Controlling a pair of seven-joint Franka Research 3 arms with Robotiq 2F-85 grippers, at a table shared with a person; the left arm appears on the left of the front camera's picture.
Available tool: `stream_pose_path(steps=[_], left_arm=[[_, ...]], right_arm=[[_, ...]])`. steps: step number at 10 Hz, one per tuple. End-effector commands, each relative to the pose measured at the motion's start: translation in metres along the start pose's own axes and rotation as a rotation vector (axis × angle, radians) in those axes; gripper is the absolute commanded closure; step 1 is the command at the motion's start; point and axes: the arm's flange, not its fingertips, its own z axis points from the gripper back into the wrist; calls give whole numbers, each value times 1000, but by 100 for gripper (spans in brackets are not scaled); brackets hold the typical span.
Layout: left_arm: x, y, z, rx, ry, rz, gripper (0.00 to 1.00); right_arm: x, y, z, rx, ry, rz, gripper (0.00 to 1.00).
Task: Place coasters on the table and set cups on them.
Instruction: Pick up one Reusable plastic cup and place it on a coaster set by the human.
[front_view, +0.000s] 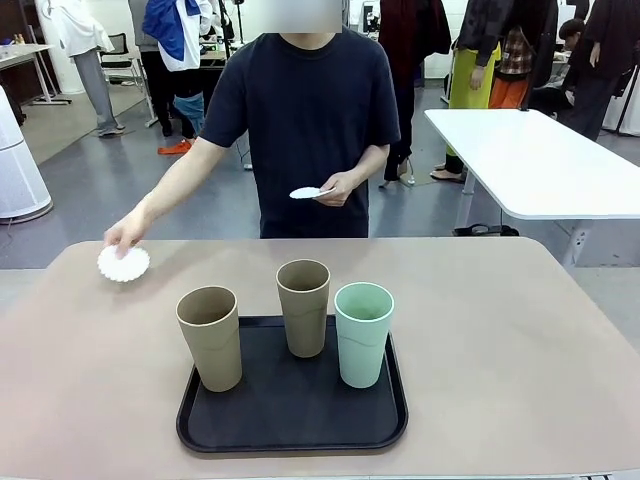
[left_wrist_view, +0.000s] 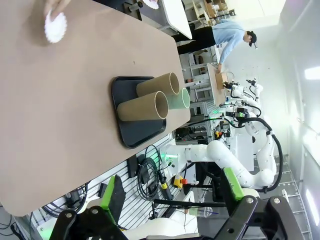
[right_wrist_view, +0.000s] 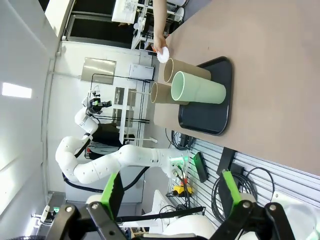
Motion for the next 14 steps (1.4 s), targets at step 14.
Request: stream_pose_path(steps=[14], left_arm=[[2,-3,1,-10,-13,7,0]], right_arm=[[1,-1,1,17,-5,18,0]])
